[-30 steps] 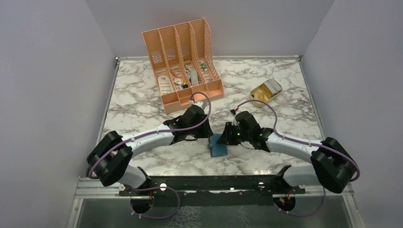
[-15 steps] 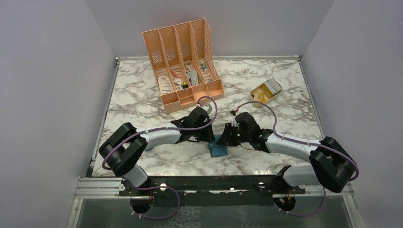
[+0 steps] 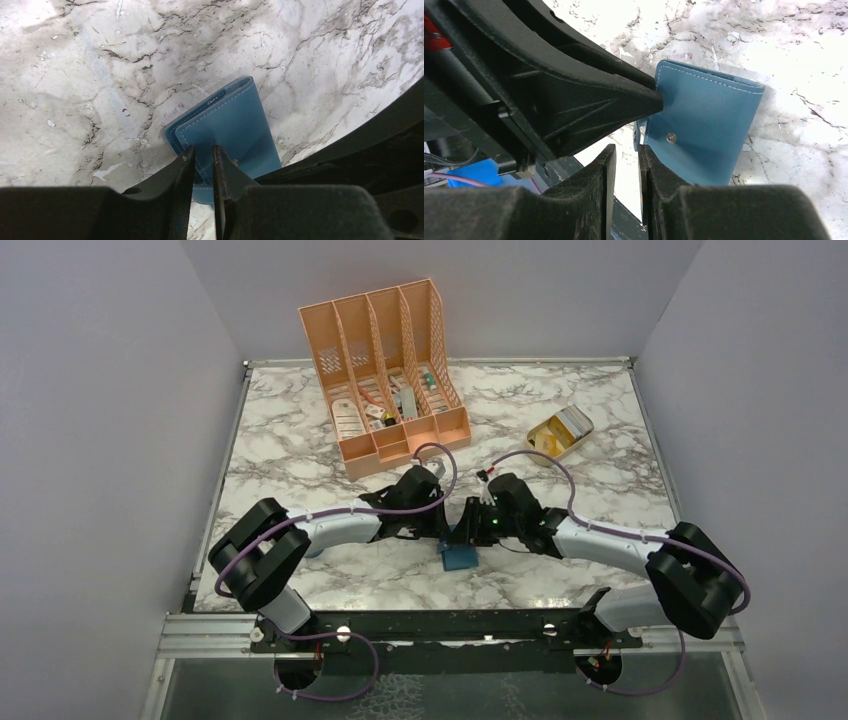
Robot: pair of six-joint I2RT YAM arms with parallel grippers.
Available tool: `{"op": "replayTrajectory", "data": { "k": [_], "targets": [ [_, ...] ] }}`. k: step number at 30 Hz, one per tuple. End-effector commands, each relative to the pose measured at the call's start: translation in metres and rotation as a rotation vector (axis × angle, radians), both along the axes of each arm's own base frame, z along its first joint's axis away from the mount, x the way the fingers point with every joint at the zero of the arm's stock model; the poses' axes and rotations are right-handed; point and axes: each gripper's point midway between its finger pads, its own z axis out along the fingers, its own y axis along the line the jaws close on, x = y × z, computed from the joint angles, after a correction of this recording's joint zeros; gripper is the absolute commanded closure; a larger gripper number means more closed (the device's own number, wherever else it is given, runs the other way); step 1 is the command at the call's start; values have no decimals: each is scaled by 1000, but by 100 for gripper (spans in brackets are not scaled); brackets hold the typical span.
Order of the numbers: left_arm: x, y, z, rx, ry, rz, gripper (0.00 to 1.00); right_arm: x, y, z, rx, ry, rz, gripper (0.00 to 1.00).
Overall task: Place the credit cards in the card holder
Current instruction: Close the card holder at the center of the board.
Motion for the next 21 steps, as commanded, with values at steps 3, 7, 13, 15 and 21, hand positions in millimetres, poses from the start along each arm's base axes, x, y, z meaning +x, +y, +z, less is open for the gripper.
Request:
{"op": "replayTrajectory", "data": {
  "k": [3,7,13,15,21],
  "targets": [
    [2,7,-2,23,-24,9,79,5,12,4,15,-6,14,76],
    [2,7,-3,24,-23,9,78,6,13,1,6,-4,13,76],
    [1,8,-4,25,-19,9,78,7,16,-1,5,1,20,78],
    [1,8,-3,25,-19,9,79,6,16,-2,4,4,23,81],
    [2,11,-6,40,-21,17,78,10,14,2,-3,-22,13,99]
  ]
}}
